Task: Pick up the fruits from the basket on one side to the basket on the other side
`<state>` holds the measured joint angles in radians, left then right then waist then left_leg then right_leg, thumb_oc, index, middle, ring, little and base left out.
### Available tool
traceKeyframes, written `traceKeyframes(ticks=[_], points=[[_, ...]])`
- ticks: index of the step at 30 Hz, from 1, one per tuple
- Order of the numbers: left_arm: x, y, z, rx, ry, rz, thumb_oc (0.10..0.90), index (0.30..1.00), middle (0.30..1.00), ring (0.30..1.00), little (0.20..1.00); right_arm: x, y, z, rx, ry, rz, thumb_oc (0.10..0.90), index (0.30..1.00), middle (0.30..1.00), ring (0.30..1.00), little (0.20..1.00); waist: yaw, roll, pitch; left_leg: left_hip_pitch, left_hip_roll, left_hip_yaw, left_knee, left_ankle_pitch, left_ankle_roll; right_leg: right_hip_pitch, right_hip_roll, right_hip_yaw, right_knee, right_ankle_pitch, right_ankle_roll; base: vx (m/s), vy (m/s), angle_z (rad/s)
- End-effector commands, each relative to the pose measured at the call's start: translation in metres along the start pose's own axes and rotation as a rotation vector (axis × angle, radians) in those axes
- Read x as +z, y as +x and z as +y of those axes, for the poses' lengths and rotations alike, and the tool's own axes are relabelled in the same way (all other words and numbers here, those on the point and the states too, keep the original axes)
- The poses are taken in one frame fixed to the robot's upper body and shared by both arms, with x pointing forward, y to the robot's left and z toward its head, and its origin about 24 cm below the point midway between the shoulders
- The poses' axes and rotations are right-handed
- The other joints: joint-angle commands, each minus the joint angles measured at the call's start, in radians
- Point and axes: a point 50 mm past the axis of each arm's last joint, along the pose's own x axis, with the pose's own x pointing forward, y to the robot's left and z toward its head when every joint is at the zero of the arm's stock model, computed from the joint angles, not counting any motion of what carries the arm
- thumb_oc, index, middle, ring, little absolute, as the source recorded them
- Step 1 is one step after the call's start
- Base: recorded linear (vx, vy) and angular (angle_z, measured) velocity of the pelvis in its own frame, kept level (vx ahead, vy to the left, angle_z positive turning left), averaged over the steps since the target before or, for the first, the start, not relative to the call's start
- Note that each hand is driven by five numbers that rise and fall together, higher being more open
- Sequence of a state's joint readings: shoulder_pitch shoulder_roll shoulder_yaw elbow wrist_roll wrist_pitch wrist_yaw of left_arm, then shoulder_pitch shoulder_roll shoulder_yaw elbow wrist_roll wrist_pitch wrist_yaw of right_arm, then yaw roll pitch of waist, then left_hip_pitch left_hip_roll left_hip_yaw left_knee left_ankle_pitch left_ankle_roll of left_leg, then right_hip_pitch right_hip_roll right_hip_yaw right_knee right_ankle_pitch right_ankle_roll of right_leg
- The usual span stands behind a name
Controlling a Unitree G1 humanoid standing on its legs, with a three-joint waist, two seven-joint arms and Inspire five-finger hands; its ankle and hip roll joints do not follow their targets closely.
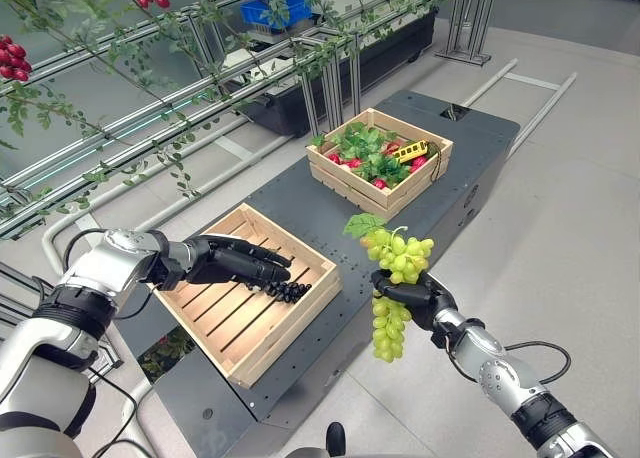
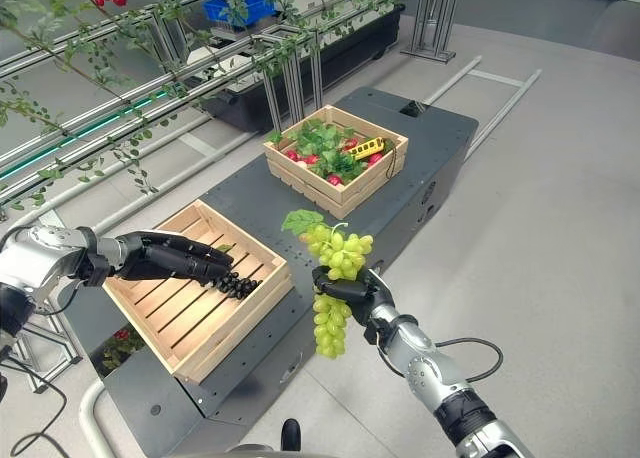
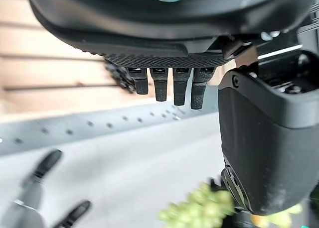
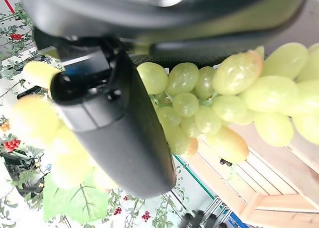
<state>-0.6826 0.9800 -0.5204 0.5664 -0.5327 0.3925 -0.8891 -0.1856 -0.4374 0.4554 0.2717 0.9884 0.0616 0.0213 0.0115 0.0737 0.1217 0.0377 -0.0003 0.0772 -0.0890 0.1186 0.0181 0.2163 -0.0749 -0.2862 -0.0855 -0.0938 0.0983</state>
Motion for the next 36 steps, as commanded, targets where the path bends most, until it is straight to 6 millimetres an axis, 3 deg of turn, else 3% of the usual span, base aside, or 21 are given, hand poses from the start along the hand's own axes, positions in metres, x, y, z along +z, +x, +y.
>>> traceKeyframes(ticks=[1, 6, 10, 14, 17, 18, 22, 24, 36], points=[[0.042, -0.028, 0.026, 0.108, -0.005, -0.246, 0.8, 0.9, 0.9, 0.9, 0.9, 0.043, 0.01, 0.044, 0.219, 0.015, -0.257, 0.4, 0.3, 0.3, 0.3, 0.3, -0.011, -0.002, -0.061, 0.048, 0.025, -0.015, 0.002, -0.084, -0.052, -0.045, -0.007, -0.01, 0.019, 0.063, -0.057, 0.0, 0.0, 0.0], [0.051, -0.038, 0.036, 0.2, -0.047, -0.377, 0.8, 0.9, 0.9, 0.9, 0.9, 0.048, 0.01, 0.044, 0.214, 0.003, -0.282, 0.4, 0.3, 0.3, 0.3, 0.3, -0.017, -0.002, -0.063, 0.05, 0.026, -0.008, 0.002, -0.086, -0.051, -0.045, -0.007, -0.004, 0.018, 0.062, -0.057, 0.0, 0.0, 0.0], [0.07, -0.05, 0.043, 0.372, -0.151, -0.656, 0.8, 0.9, 0.9, 0.9, 0.9, 0.064, 0.005, 0.038, 0.169, -0.04, -0.387, 0.4, 0.3, 0.3, 0.3, 0.3, -0.024, -0.011, -0.065, 0.052, 0.029, -0.003, 0.002, -0.09, -0.05, -0.046, -0.005, 0.008, 0.018, 0.06, -0.06, 0.0, 0.0, 0.0], [0.066, -0.044, 0.037, 0.386, -0.232, -0.799, 0.8, 0.9, 0.9, 0.9, 0.9, 0.076, -0.002, 0.031, 0.127, -0.079, -0.459, 0.4, 0.3, 0.3, 0.3, 0.3, -0.028, -0.019, -0.065, 0.053, 0.03, -0.002, 0.002, -0.093, -0.048, -0.049, -0.004, 0.017, 0.019, 0.057, -0.064, 0.0, 0.003, -0.01], [0.05, -0.017, 0.012, 0.349, -0.318, -0.915, 0.8, 0.9, 0.9, 0.9, 0.9, 0.085, -0.009, 0.029, 0.092, -0.142, -0.531, 0.4, 0.3, 0.3, 0.3, 0.3, -0.034, -0.032, -0.061, 0.057, 0.033, -0.002, 0.002, -0.1, -0.044, -0.054, -0.001, 0.032, 0.026, 0.054, -0.071, -0.01, 0.01, -0.06], [0.044, -0.002, -0.005, 0.334, -0.346, -0.957, 0.8, 0.9, 0.9, 0.9, 0.9, 0.09, -0.014, 0.028, 0.081, -0.177, -0.561, 0.4, 0.3, 0.3, 0.3, 0.3, -0.04, -0.042, -0.055, 0.062, 0.035, 0.001, 0.002, -0.102, -0.04, -0.055, 0.001, 0.041, 0.031, 0.053, -0.073, 0.0, 0.008, -0.08], [0.037, 0.015, -0.032, 0.345, -0.37, -0.993, 0.8, 0.9, 0.9, 0.9, 0.9, 0.096, -0.023, 0.026, 0.055, -0.238, -0.604, 0.4, 0.3, 0.3, 0.3, 0.3, -0.049, -0.054, -0.051, 0.074, 0.041, 0.015, 0.002, -0.109, -0.035, -0.056, 0.006, 0.057, 0.037, 0.051, -0.077, 0.01, 0.008, -0.22], [0.034, 0.024, -0.055, 0.374, -0.331, -0.995, 0.8, 0.9, 0.9, 0.9, 0.9, 0.097, -0.031, 0.023, 0.047, -0.249, -0.625, 0.4, 0.3, 0.3, 0.3, 0.3, -0.057, -0.065, -0.045, 0.086, 0.047, 0.026, 0.002, -0.114, -0.029, -0.055, 0.012, 0.073, 0.039, 0.054, -0.078, 0.02, 0.002, -0.28], [0.02, 0.047, -0.1, 0.348, -0.373, -0.963, 0.8, 0.9, 0.9, 0.9, 0.9, 0.099, -0.053, 0.021, 0.042, -0.251, -0.688, 0.4, 0.3, 0.3, 0.3, 0.3, -0.101, -0.087, -0.031, 0.114, 0.071, 0.099, 0.002, -0.125, -0.022, -0.06, 0.023, 0.129, 0.032, 0.074, -0.072, 0.01, 0.009, -0.22]])
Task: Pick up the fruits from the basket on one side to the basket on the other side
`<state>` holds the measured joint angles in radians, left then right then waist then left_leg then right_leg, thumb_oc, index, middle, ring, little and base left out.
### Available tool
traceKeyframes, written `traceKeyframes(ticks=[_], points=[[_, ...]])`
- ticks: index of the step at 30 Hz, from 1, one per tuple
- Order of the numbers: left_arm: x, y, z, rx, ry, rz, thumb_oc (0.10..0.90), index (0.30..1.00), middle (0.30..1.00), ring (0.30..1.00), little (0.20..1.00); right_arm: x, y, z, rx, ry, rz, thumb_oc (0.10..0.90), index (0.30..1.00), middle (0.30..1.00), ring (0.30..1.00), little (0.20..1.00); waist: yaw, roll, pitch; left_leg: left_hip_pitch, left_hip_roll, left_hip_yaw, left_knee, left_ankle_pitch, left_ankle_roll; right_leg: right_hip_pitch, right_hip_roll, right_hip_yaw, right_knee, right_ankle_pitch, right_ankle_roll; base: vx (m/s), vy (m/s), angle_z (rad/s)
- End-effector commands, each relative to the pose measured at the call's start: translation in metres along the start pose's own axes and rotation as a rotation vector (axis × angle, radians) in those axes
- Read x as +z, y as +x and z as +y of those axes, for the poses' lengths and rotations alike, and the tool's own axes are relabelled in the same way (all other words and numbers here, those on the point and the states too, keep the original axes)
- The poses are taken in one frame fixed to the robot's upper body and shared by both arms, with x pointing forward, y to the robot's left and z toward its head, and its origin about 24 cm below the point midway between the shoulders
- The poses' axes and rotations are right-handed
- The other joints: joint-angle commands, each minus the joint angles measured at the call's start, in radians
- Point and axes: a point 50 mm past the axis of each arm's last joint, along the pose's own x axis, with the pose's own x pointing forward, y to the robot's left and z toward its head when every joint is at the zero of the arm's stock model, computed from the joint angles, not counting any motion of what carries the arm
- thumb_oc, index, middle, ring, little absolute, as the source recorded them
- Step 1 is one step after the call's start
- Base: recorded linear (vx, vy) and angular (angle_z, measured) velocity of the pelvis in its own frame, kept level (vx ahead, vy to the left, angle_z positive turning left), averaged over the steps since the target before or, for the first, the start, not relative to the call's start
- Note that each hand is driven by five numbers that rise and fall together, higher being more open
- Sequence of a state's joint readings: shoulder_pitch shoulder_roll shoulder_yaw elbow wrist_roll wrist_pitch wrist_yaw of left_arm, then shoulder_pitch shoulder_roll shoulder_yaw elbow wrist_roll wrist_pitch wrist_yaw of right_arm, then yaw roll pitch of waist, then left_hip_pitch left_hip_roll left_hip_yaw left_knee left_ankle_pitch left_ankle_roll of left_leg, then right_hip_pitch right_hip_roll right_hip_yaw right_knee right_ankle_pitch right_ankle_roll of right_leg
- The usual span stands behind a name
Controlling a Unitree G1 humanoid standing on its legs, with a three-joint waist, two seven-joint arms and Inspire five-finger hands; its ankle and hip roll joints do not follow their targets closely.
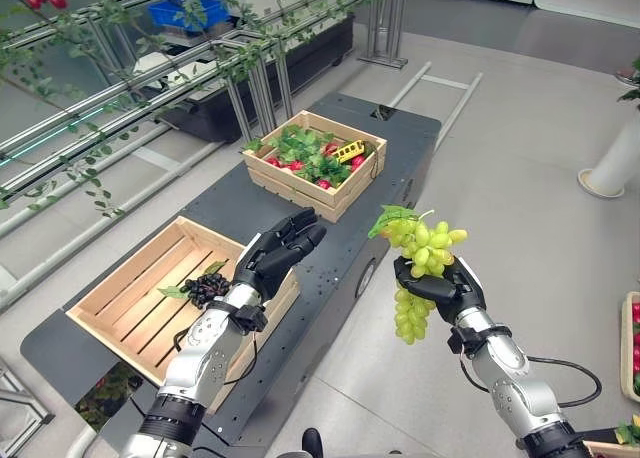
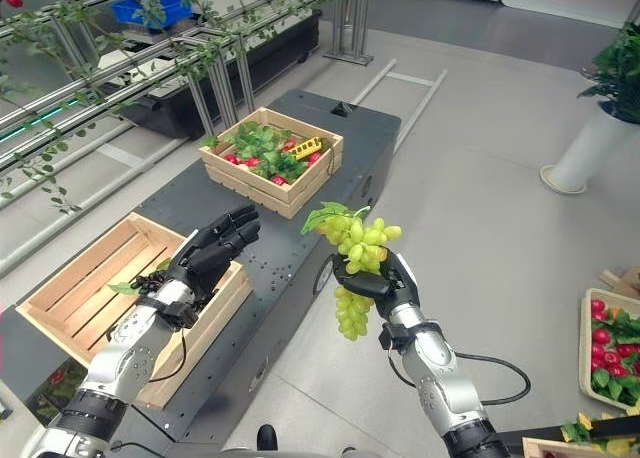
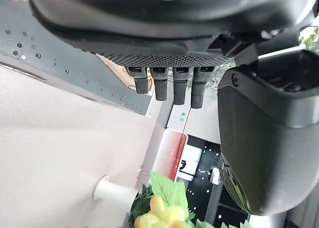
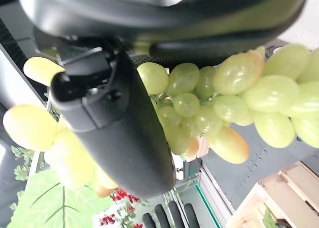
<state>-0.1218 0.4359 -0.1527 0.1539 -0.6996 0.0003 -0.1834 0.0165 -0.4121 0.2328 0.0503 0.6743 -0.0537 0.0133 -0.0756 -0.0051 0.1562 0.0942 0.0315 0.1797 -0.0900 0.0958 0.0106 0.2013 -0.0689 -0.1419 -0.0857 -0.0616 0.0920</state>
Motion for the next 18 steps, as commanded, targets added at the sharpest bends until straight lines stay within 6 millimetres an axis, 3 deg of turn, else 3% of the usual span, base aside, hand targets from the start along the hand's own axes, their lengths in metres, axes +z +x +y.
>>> traceKeyframes(ticks=[1, 10, 18], points=[[0.036, 0.014, -0.023, -0.082, 0.05, -0.243, 0.8, 0.9, 0.9, 0.9, 0.9, 0.08, 0.003, 0.017, 0.095, -0.025, -0.44, 0.4, 0.3, 0.3, 0.3, 0.3, -0.016, -0.009, -0.064, 0.059, 0.041, 0.001, 0.003, -0.103, -0.015, -0.046, 0.018, -0.012, 0.032, 0.043, -0.065, 0.0, 0.017, -0.13], [0.012, 0.008, -0.032, -0.049, 0.056, -0.176, 0.8, 0.9, 0.9, 0.9, 0.9, 0.09, -0.009, 0.01, 0.025, -0.058, -0.498, 0.4, 0.3, 0.3, 0.3, 0.3, -0.044, -0.017, -0.06, 0.063, 0.047, 0.037, 0.003, -0.114, -0.011, -0.059, 0.019, 0.028, 0.018, 0.062, -0.054, 0.0, 0.021, -0.13], [-0.008, -0.004, -0.032, -0.004, -0.006, -0.115, 0.8, 0.9, 0.9, 0.9, 0.9, 0.085, -0.022, 0.005, -0.031, -0.059, -0.514, 0.4, 0.3, 0.3, 0.3, 0.3, -0.062, -0.02, -0.057, 0.062, 0.048, 0.071, 0.003, -0.123, 0.001, -0.089, 0.008, 0.029, 0.068, 0.054, -0.035, 0.01, -0.001, -0.17]])
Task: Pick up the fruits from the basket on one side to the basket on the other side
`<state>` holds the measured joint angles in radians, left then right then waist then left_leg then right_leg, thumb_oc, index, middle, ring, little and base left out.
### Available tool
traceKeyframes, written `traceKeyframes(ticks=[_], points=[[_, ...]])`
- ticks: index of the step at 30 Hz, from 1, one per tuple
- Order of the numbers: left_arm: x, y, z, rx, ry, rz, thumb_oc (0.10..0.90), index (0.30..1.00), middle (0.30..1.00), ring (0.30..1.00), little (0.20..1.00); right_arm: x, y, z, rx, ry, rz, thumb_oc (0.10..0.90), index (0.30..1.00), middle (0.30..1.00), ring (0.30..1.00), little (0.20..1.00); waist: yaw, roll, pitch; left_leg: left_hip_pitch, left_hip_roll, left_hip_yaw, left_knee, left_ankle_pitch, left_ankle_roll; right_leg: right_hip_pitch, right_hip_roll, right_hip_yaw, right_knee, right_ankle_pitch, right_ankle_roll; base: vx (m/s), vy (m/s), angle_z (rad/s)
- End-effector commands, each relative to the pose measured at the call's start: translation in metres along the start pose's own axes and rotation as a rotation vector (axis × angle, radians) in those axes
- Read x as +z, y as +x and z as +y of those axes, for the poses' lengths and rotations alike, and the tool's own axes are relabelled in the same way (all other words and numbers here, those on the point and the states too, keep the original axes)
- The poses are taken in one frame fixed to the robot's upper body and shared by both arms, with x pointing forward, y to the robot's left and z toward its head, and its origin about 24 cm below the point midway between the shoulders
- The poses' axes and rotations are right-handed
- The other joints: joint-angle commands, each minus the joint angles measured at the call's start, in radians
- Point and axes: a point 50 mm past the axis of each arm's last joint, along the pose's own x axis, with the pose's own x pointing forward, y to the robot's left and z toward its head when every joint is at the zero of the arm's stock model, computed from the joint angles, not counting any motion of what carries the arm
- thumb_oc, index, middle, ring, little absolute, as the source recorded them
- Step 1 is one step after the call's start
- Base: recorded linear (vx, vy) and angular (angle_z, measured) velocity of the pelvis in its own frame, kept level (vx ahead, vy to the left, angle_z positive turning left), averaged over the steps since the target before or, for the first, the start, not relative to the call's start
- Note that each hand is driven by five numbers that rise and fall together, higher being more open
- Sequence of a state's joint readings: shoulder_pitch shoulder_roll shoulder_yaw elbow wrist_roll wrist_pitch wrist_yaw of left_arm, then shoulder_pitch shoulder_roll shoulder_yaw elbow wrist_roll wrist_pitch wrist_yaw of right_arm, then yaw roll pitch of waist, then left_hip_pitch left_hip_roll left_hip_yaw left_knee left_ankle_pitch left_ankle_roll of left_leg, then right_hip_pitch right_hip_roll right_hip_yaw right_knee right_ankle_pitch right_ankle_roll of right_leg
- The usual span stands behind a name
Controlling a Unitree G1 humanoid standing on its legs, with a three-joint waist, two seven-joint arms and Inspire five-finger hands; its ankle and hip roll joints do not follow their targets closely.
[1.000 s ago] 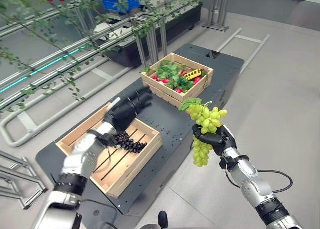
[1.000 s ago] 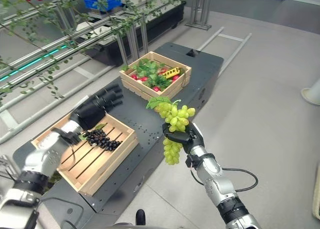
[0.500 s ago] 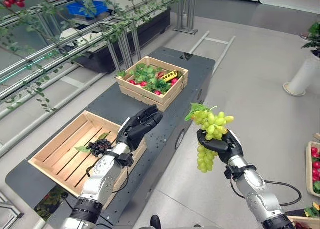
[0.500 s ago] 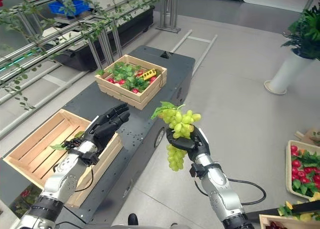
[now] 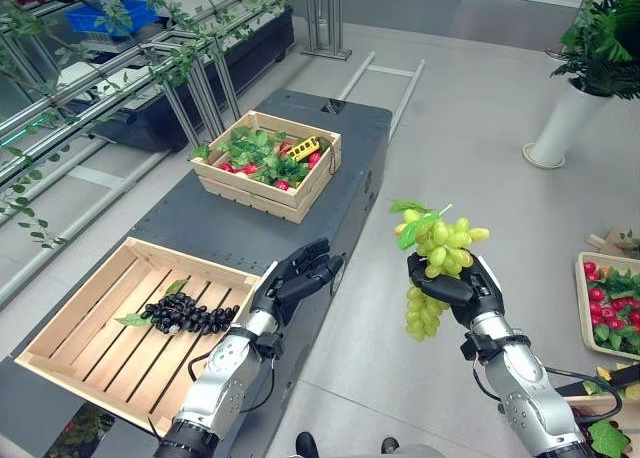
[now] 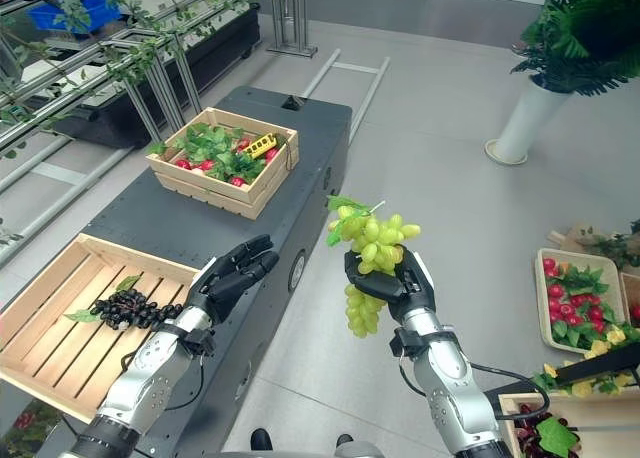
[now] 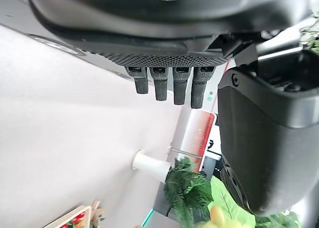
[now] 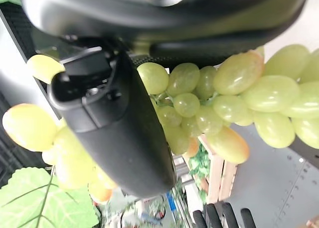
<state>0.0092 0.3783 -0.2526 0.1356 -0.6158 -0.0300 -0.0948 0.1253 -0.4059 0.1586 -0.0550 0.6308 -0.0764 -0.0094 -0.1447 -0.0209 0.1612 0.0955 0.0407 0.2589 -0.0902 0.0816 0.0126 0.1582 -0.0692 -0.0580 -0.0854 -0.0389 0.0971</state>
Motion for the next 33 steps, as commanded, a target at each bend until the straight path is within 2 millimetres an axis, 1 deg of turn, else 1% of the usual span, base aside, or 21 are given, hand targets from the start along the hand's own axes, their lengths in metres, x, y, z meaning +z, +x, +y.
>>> traceKeyframes(ticks=[1, 2, 4, 5, 6, 8, 9, 10, 11, 12, 13, 15, 16, 17, 18, 20, 21, 23, 24, 27, 33], points=[[0.041, 0.011, -0.011, -0.041, -0.017, -0.247, 0.8, 0.9, 0.9, 0.9, 0.9, 0.078, 0.002, 0.012, 0.031, -0.027, -0.462, 0.4, 0.3, 0.3, 0.3, 0.3, 0.007, -0.007, -0.059, 0.065, 0.044, 0.003, 0.003, -0.107, -0.002, -0.051, 0.01, -0.07, 0.081, 0.026, -0.039, -0.03, -0.124, -0.2], [0.042, 0.01, -0.01, -0.025, -0.019, -0.256, 0.8, 0.9, 0.9, 0.9, 0.9, 0.077, 0.002, 0.013, 0.04, -0.025, -0.462, 0.4, 0.3, 0.3, 0.3, 0.3, 0.012, -0.009, -0.061, 0.065, 0.049, 0.016, 0.003, -0.104, -0.004, -0.056, 0.011, -0.085, 0.084, 0.026, -0.04, -0.06, -0.155, -0.37], [0.045, 0.008, -0.008, 0.027, -0.013, -0.295, 0.8, 0.9, 0.9, 0.9, 0.9, 0.075, 0.008, 0.018, 0.08, -0.031, -0.456, 0.4, 0.3, 0.3, 0.3, 0.3, 0.03, -0.017, -0.056, 0.073, 0.066, 0.066, 0.003, -0.103, -0.016, -0.042, 0.009, -0.149, 0.054, 0.029, -0.049, -0.11, -0.243, -0.91], [0.045, 0.009, -0.008, 0.028, -0.022, -0.302, 0.8, 0.9, 0.9, 0.9, 0.9, 0.074, 0.011, 0.019, 0.076, -0.047, -0.45, 0.4, 0.3, 0.3, 0.3, 0.3, 0.032, -0.019, -0.055, 0.072, 0.07, 0.065, 0.003, -0.102, -0.019, -0.039, 0.017, -0.141, 0.047, 0.027, -0.055, -0.09, -0.278, -1.15], [0.044, 0.01, -0.008, 0.029, -0.041, -0.3, 0.8, 0.9, 0.9, 0.9, 0.9, 0.074, 0.012, 0.019, 0.066, -0.057, -0.445, 0.4, 0.3, 0.3, 0.3, 0.3, 0.029, -0.022, -0.055, 0.07, 0.073, 0.055, 0.003, -0.098, -0.021, -0.041, 0.033, -0.112, 0.039, 0.029, -0.062, -0.07, -0.275, -1.14], [0.039, 0.011, -0.008, 0.051, -0.103, -0.27, 0.8, 0.9, 0.9, 0.9, 0.9, 0.078, 0.014, 0.016, 0.049, -0.068, -0.444, 0.4, 0.3, 0.3, 0.3, 0.3, 0.035, -0.032, -0.055, 0.078, 0.085, 0.066, 0.003, -0.087, -0.033, -0.038, 0.05, -0.11, 0.037, 0.024, -0.078, -0.04, -0.255, -0.61], [0.032, 0.01, -0.007, 0.063, -0.133, -0.267, 0.8, 0.9, 0.9, 0.9, 0.9, 0.079, 0.014, 0.015, 0.049, -0.087, -0.445, 0.4, 0.3, 0.3, 0.3, 0.3, 0.036, -0.041, -0.046, 0.073, 0.091, 0.061, 0.058, -0.098, -0.041, -0.029, 0.059, -0.089, 0.044, 0.015, -0.088, 0.01, -0.158, -0.16], [0.031, 0.009, -0.007, 0.065, -0.135, -0.267, 0.8, 0.9, 0.9, 0.9, 0.9, 0.079, 0.014, 0.014, 0.048, -0.089, -0.445, 0.4, 0.3, 0.3, 0.3, 0.3, 0.037, -0.043, -0.045, 0.066, 0.093, 0.06, 0.072, -0.101, -0.042, -0.03, 0.059, -0.087, 0.044, 0.016, -0.09, -0.03, -0.236, -0.16], [0.023, 0.006, -0.008, 0.089, -0.175, -0.252, 0.8, 0.9, 0.9, 0.9, 0.9, 0.08, 0.015, 0.011, 0.032, -0.102, -0.444, 0.4, 0.3, 0.3, 0.3, 0.3, 0.049, -0.06, -0.024, -0.013, 0.105, 0.026, 0.244, -0.097, -0.049, -0.025, 0.064, -0.068, 0.046, 0.03, -0.109, -0.06, -0.175, -0.08], [0.02, 0.005, -0.009, 0.096, -0.181, -0.237, 0.8, 0.9, 0.9, 0.9, 0.9, 0.081, 0.015, 0.009, 0.026, -0.097, -0.441, 0.4, 0.3, 0.3, 0.3, 0.3, 0.054, -0.065, -0.016, -0.037, 0.102, 0.008, 0.292, -0.093, -0.049, -0.022, 0.066, -0.058, 0.044, 0.036, -0.113, -0.14, -0.141, -0.1], [0.017, 0.003, -0.011, 0.122, -0.164, -0.239, 0.8, 0.9, 0.9, 0.9, 0.9, 0.082, 0.017, 0.009, 0.051, -0.096, -0.443, 0.4, 0.3, 0.3, 0.3, 0.3, 0.074, -0.069, -0.004, -0.091, 0.035, -0.093, 0.343, -0.09, -0.02, -0.037, 0.062, -0.015, 0.05, 0.057, -0.114, -0.1, 0.029, -0.4], [0.013, -0.001, -0.012, 0.138, -0.138, -0.236, 0.8, 0.9, 0.9, 0.9, 0.9, 0.085, 0.019, 0.01, 0.083, -0.105, -0.449, 0.4, 0.3, 0.3, 0.3, 0.3, 0.094, -0.057, 0.003, -0.101, -0.033, -0.196, 0.317, -0.097, 0.001, -0.049, 0.069, 0.04, 0.066, 0.063, -0.105, -0.05, 0.114, -0.85], [0.012, -0.005, -0.012, 0.14, -0.121, -0.232, 0.8, 0.9, 0.9, 0.9, 0.9, 0.087, 0.021, 0.013, 0.106, -0.12, -0.457, 0.4, 0.3, 0.3, 0.3, 0.3, 0.113, -0.044, 0.005, -0.1, -0.077, -0.291, 0.248, -0.078, 0.011, -0.059, 0.083, 0.091, 0.081, 0.064, -0.1, 0.0, 0.14, -0.93], [0.013, -0.007, -0.01, 0.154, -0.113, -0.223, 0.8, 0.9, 0.9, 0.9, 0.9, 0.087, 0.023, 0.019, 0.12, -0.136, -0.468, 0.4, 0.3, 0.3, 0.3, 0.3, 0.129, -0.035, 0.011, -0.101, -0.103, -0.344, 0.192, -0.078, 0.018, -0.059, 0.095, 0.123, 0.094, 0.056, -0.1, 0.0, 0.145, -1.4], [0.011, -0.006, -0.006, 0.178, -0.105, -0.201, 0.8, 0.9, 0.9, 0.9, 0.9, 0.084, 0.026, 0.023, 0.113, -0.145, -0.469, 0.4, 0.3, 0.3, 0.3, 0.3, 0.138, -0.031, 0.013, -0.106, -0.118, -0.377, 0.163, -0.089, 0.023, -0.062, 0.102, 0.141, 0.106, 0.042, -0.102, 0.0, 0.095, -1.22], [0.008, -0.003, -0.003, 0.193, -0.099, -0.176, 0.8, 0.9, 0.9, 0.9, 0.9, 0.082, 0.027, 0.022, 0.097, -0.127, -0.455, 0.4, 0.3, 0.3, 0.3, 0.3, 0.13, -0.026, 0.005, -0.088, -0.116, -0.356, 0.145, -0.101, 0.029, -0.061, 0.102, 0.14, 0.101, 0.037, -0.1, 0.02, 0.155, -1.11], [0.007, 0.0, -0.001, 0.203, -0.084, -0.167, 0.8, 0.9, 0.9, 0.9, 0.9, 0.077, 0.024, 0.02, 0.094, -0.108, -0.449, 0.4, 0.3, 0.3, 0.3, 0.3, 0.115, -0.02, -0.012, -0.051, -0.11, -0.353, 0.078, -0.088, 0.035, -0.062, 0.103, 0.128, 0.09, 0.038, -0.095, 0.05, 0.215, -0.84], [0.008, 0.002, 0.001, 0.213, -0.063, -0.179, 0.8, 0.9, 0.9, 0.9, 0.9, 0.075, 0.02, 0.019, 0.1, -0.128, -0.456, 0.4, 0.3, 0.3, 0.3, 0.3, 0.1, -0.016, -0.024, -0.029, -0.104, -0.342, 0.038, -0.078, 0.037, -0.062, 0.101, 0.125, 0.073, 0.045, -0.089, 0.05, 0.17, -0.59], [0.008, 0.001, 0.006, 0.246, -0.064, -0.177, 0.8, 0.9, 0.9, 0.9, 0.9, 0.075, 0.016, 0.016, 0.099, -0.148, -0.453, 0.4, 0.3, 0.3, 0.3, 0.3, 0.088, -0.01, -0.038, -0.013, -0.103, -0.334, 0.009, -0.075, 0.04, -0.066, 0.102, 0.13, 0.064, 0.05, -0.082, 0.04, 0.164, -0.23], [0.008, 0.0, 0.012, 0.294, -0.073, -0.17, 0.8, 0.9, 0.9, 0.9, 0.9, 0.074, 0.012, 0.01, 0.077, -0.143, -0.436, 0.4, 0.3, 0.3, 0.3, 0.3, 0.073, -0.001, -0.051, -0.005, -0.107, -0.332, 0.003, -0.085, 0.047, -0.08, 0.1, 0.131, 0.067, 0.05, -0.075, 0.03, 0.171, -0.07], [-0.001, -0.01, 0.014, 0.306, -0.063, -0.142, 0.8, 0.9, 0.9, 0.9, 0.9, 0.076, -0.004, 0.004, 0.039, -0.151, -0.464, 0.4, 0.3, 0.3, 0.3, 0.3, 0.038, 0.009, -0.059, 0.003, -0.106, -0.271, 0.003, -0.117, 0.07, -0.115, 0.083, 0.152, 0.086, 0.06, -0.051, 0.02, 0.188, -0.07]])
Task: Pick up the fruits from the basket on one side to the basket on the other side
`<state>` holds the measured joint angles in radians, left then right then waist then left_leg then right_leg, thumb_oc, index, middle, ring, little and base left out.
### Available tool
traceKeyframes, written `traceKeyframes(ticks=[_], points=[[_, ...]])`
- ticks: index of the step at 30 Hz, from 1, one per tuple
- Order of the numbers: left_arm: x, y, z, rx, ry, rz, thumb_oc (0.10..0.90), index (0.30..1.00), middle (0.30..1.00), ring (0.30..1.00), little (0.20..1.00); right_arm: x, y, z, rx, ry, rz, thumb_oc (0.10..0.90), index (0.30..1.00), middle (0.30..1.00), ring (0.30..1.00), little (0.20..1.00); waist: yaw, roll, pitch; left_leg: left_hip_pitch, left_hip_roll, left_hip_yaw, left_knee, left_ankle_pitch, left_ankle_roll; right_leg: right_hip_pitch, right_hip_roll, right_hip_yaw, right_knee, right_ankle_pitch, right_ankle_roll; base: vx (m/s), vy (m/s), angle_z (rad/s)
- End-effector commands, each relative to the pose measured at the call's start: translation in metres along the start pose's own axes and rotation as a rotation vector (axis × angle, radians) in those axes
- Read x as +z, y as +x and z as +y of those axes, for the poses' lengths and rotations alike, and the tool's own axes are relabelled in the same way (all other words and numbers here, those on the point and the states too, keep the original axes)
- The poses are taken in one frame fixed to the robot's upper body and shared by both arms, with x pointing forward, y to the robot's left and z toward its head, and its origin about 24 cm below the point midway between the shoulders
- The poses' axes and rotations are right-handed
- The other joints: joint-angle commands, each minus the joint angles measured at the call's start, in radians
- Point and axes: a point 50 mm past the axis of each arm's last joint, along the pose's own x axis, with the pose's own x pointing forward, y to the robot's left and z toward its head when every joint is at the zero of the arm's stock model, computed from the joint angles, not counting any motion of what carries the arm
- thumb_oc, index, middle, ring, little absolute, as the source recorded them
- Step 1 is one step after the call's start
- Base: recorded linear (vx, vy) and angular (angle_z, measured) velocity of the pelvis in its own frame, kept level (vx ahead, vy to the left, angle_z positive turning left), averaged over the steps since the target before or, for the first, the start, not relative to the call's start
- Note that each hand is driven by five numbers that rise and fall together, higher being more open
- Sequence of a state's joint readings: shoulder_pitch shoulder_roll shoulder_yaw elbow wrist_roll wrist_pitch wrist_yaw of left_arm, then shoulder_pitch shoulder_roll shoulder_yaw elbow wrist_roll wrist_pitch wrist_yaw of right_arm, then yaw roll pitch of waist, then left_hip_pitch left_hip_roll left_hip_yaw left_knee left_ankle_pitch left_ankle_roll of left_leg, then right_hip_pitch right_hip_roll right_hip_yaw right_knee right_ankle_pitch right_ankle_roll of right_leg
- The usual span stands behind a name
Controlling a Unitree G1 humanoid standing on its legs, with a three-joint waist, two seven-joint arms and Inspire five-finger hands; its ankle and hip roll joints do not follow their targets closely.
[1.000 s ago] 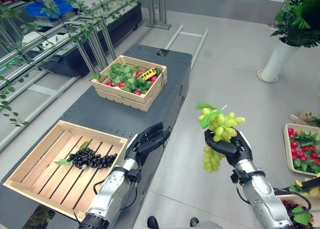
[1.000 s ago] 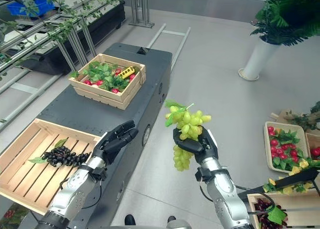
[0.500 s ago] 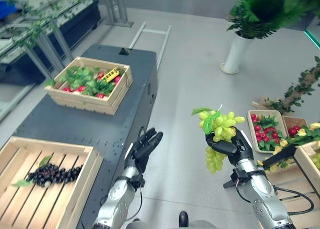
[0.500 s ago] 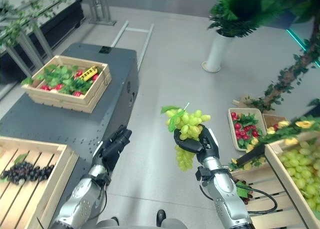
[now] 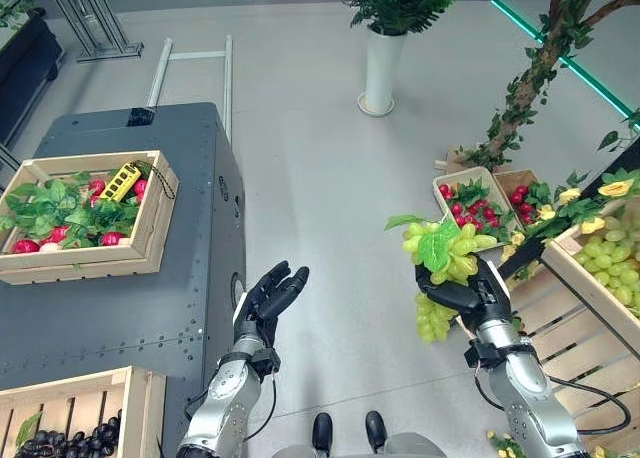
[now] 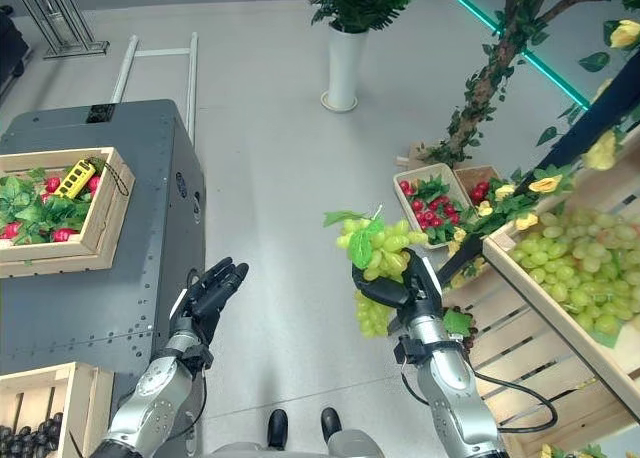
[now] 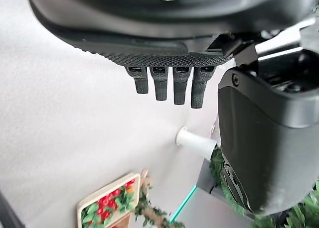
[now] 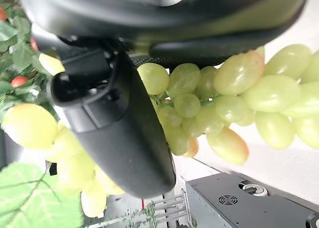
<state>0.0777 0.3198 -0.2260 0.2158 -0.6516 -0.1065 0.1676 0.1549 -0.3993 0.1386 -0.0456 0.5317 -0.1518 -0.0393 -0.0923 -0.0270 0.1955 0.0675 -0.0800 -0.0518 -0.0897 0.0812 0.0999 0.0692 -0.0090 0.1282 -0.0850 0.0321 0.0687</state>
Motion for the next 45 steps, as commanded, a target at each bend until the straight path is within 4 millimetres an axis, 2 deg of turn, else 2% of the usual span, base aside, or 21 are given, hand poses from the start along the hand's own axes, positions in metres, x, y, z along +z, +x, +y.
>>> traceKeyframes(ticks=[1, 5, 6, 7, 8, 10, 11, 15, 17, 18, 19, 24, 26, 27, 28, 30, 32, 33, 36, 40, 45], points=[[0.023, 0.001, -0.011, -0.066, 0.019, -0.165, 0.8, 0.9, 0.9, 0.9, 0.9, 0.077, 0.0, 0.004, 0.096, -0.044, -0.427, 0.4, 0.3, 0.3, 0.3, 0.3, -0.029, 0.016, -0.089, 0.027, 0.012, 0.063, 0.002, -0.125, -0.011, -0.046, 0.012, -0.022, 0.084, 0.009, -0.007, -0.04, 0.172, -0.13], [0.023, -0.001, -0.01, -0.065, 0.065, -0.161, 0.8, 0.9, 0.9, 0.9, 0.9, 0.084, -0.002, 0.008, 0.195, -0.014, -0.445, 0.4, 0.3, 0.3, 0.3, 0.3, -0.037, 0.021, -0.079, 0.023, 0.016, 0.11, 0.002, -0.138, -0.006, -0.076, -0.01, -0.041, 0.095, 0.043, 0.022, -0.06, 0.14, -0.42], [0.025, -0.002, -0.007, -0.051, 0.075, -0.165, 0.8, 0.9, 0.9, 0.9, 0.9, 0.086, -0.001, 0.011, 0.224, -0.005, -0.448, 0.4, 0.3, 0.3, 0.3, 0.3, -0.029, 0.02, -0.076, 0.025, 0.022, 0.14, 0.002, -0.14, -0.007, -0.088, -0.023, -0.094, 0.135, 0.049, 0.031, -0.11, 0.059, -1.09], [0.03, -0.002, 0.002, -0.006, 0.087, -0.179, 0.8, 0.9, 0.9, 0.9, 0.9, 0.089, 0.002, 0.019, 0.295, 0.017, -0.454, 0.4, 0.3, 0.3, 0.3, 0.3, -0.011, 0.021, -0.07, 0.028, 0.037, 0.198, 0.002, -0.14, -0.01, -0.102, -0.052, -0.205, 0.21, 0.052, 0.04, -0.14, 0.046, -1.23], [0.033, -0.002, 0.009, 0.023, 0.094, -0.189, 0.8, 0.9, 0.9, 0.9, 0.9, 0.091, 0.005, 0.025, 0.336, 0.026, -0.463, 0.4, 0.3, 0.3, 0.3, 0.3, 0.005, 0.023, -0.064, 0.031, 0.048, 0.238, 0.002, -0.139, -0.012, -0.104, -0.077, -0.28, 0.274, 0.043, 0.039, -0.14, 0.033, -1.13], [0.037, 0.001, 0.016, 0.052, 0.101, -0.193, 0.8, 0.9, 0.9, 0.9, 0.9, 0.094, 0.01, 0.032, 0.365, 0.019, -0.474, 0.4, 0.3, 0.3, 0.3, 0.3, 0.022, 0.024, -0.059, 0.03, 0.06, 0.268, 0.002, -0.136, -0.012, -0.105, -0.092, -0.326, 0.334, 0.032, 0.031, -0.09, 0.007, -1.27], [0.039, 0.004, 0.02, 0.071, 0.097, -0.194, 0.8, 0.9, 0.9, 0.9, 0.9, 0.094, 0.012, 0.037, 0.384, 0.017, -0.476, 0.4, 0.3, 0.3, 0.3, 0.3, 0.031, 0.021, -0.059, 0.038, 0.061, 0.277, 0.002, -0.145, -0.017, -0.081, -0.104, -0.35, 0.359, 0.004, 0.038, -0.06, -0.031, -1.3], [0.044, 0.008, 0.024, 0.132, 0.068, -0.2, 0.8, 0.9, 0.9, 0.9, 0.9, 0.095, 0.017, 0.046, 0.439, 0.01, -0.481, 0.4, 0.3, 0.3, 0.3, 0.3, 0.073, 0.0, -0.08, 0.025, 0.075, 0.337, 0.002, -0.132, -0.035, 0.032, -0.13, -0.437, 0.277, -0.033, 0.031, -0.06, -0.132, -0.78], [0.043, 0.01, 0.023, 0.143, 0.056, -0.193, 0.8, 0.9, 0.9, 0.9, 0.9, 0.095, 0.018, 0.049, 0.447, 0.007, -0.477, 0.4, 0.3, 0.3, 0.3, 0.3, 0.081, -0.01, -0.09, 0.017, 0.077, 0.346, 0.002, -0.126, -0.045, 0.079, -0.112, -0.434, 0.193, -0.063, 0.027, -0.03, -0.219, -0.75], [0.04, 0.011, 0.023, 0.159, 0.026, -0.178, 0.8, 0.9, 0.9, 0.9, 0.9, 0.094, 0.018, 0.05, 0.464, -0.006, -0.466, 0.4, 0.3, 0.3, 0.3, 0.3, 0.09, -0.016, -0.099, 0.014, 0.084, 0.357, 0.002, -0.114, -0.062, 0.113, -0.098, -0.449, 0.093, -0.071, 0.018, -0.04, -0.314, -0.37], [0.036, 0.012, 0.021, 0.177, -0.004, -0.164, 0.8, 0.9, 0.9, 0.9, 0.9, 0.094, 0.019, 0.05, 0.472, -0.019, -0.454, 0.4, 0.3, 0.3, 0.3, 0.3, 0.092, -0.018, -0.103, 0.012, 0.092, 0.359, 0.002, -0.106, -0.074, 0.121, -0.09, -0.444, 0.044, -0.061, 0.016, -0.04, -0.235, -0.24], [0.027, 0.012, 0.011, 0.18, -0.061, -0.151, 0.8, 0.9, 0.9, 0.9, 0.9, 0.097, 0.023, 0.048, 0.445, -0.038, -0.437, 0.4, 0.3, 0.3, 0.3, 0.3, 0.073, -0.026, -0.107, 0.024, 0.113, 0.384, 0.007, -0.096, -0.098, 0.097, -0.061, -0.415, -0.002, -0.045, -0.007, -0.04, -0.228, -0.38], [0.024, 0.008, 0.007, 0.163, -0.039, -0.153, 0.8, 0.9, 0.9, 0.9, 0.9, 0.098, 0.022, 0.042, 0.442, -0.036, -0.435, 0.4, 0.3, 0.3, 0.3, 0.3, 0.068, -0.034, -0.104, 0.007, 0.117, 0.395, 0.085, -0.132, -0.1, 0.085, -0.055, -0.408, -0.002, -0.043, -0.024, -0.04, -0.204, -0.21], [0.021, 0.004, 0.008, 0.168, -0.053, -0.152, 0.8, 0.9, 0.9, 0.9, 0.9, 0.1, 0.021, 0.036, 0.442, -0.048, -0.437, 0.4, 0.3, 0.3, 0.3, 0.3, 0.071, -0.043, -0.096, -0.039, 0.118, 0.372, 0.193, -0.161, -0.108, 0.08, -0.05, -0.383, -0.002, -0.039, -0.041, -0.06, -0.184, -0.03], [0.019, 0.002, 0.01, 0.169, -0.067, -0.146, 0.8, 0.9, 0.9, 0.9, 0.9, 0.1, 0.021, 0.034, 0.436, -0.068, -0.439, 0.4, 0.3, 0.3, 0.3, 0.3, 0.076, -0.045, -0.088, -0.083, 0.123, 0.336, 0.269, -0.143, -0.125, 0.08, -0.044, -0.361, -0.002, -0.037, -0.052, -0.11, -0.166, -0.12], [0.017, 0.0, 0.011, 0.171, -0.089, -0.143, 0.8, 0.9, 0.9, 0.9, 0.9, 0.106, 0.025, 0.034, 0.452, -0.086, -0.448, 0.4, 0.3, 0.3, 0.3, 0.3, 0.091, -0.048, -0.075, -0.131, 0.105, 0.24, 0.327, -0.129, -0.119, 0.068, -0.044, -0.316, -0.002, -0.021, -0.062, -0.1, -0.006, -0.35], [0.019, -0.001, 0.01, 0.167, -0.087, -0.152, 0.8, 0.9, 0.9, 0.9, 0.9, 0.113, 0.027, 0.036, 0.474, -0.1, -0.47, 0.4, 0.3, 0.3, 0.3, 0.3, 0.096, -0.041, -0.073, -0.105, 0.113, 0.203, 0.219, -0.112, -0.12, 0.07, -0.044, -0.294, -0.002, -0.021, -0.057, 0.0, 0.104, -0.66], [0.021, 0.001, 0.011, 0.174, -0.071, -0.162, 0.8, 0.9, 0.9, 0.9, 0.9, 0.12, 0.027, 0.039, 0.504, -0.118, -0.503, 0.4, 0.3, 0.3, 0.3, 0.3, 0.091, -0.033, -0.076, -0.064, 0.128, 0.206, 0.117, -0.098, -0.116, 0.07, -0.048, -0.294, -0.002, -0.029, -0.057, 0.02, 0.113, -0.59], [0.022, 0.009, 0.009, 0.189, -0.065, -0.149, 0.8, 0.9, 0.9, 0.9, 0.9, 0.129, 0.021, 0.039, 0.494, -0.117, -0.543, 0.4, 0.3, 0.3, 0.3, 0.3, 0.073, -0.023, -0.089, -0.014, 0.126, 0.193, 0.032, -0.08, -0.111, 0.07, -0.058, -0.308, -0.002, -0.026, -0.038, 0.06, 0.144, -0.29], [0.021, 0.01, 0.02, 0.209, -0.043, -0.149, 0.8, 0.9, 0.9, 0.9, 0.9, 0.139, 0.007, 0.029, 0.51, -0.105, -0.592, 0.4, 0.3, 0.3, 0.3, 0.3, 0.043, -0.011, -0.11, 0.022, 0.121, 0.199, 0.002, -0.094, -0.103, 0.057, -0.067, -0.314, -0.002, -0.022, -0.023, 0.08, 0.125, -0.3], [0.011, 0.01, 0.023, 0.206, -0.025, -0.111, 0.8, 0.9, 0.9, 0.9, 0.9, 0.158, 0.007, 0.031, 0.6, 0.031, -0.651, 0.4, 0.3, 0.3, 0.3, 0.3, 0.042, -0.011, -0.118, 0.039, 0.113, 0.21, 0.002, -0.116, -0.09, 0.055, -0.067, -0.302, -0.002, -0.02, -0.021, 0.05, 0.073, -0.03]])
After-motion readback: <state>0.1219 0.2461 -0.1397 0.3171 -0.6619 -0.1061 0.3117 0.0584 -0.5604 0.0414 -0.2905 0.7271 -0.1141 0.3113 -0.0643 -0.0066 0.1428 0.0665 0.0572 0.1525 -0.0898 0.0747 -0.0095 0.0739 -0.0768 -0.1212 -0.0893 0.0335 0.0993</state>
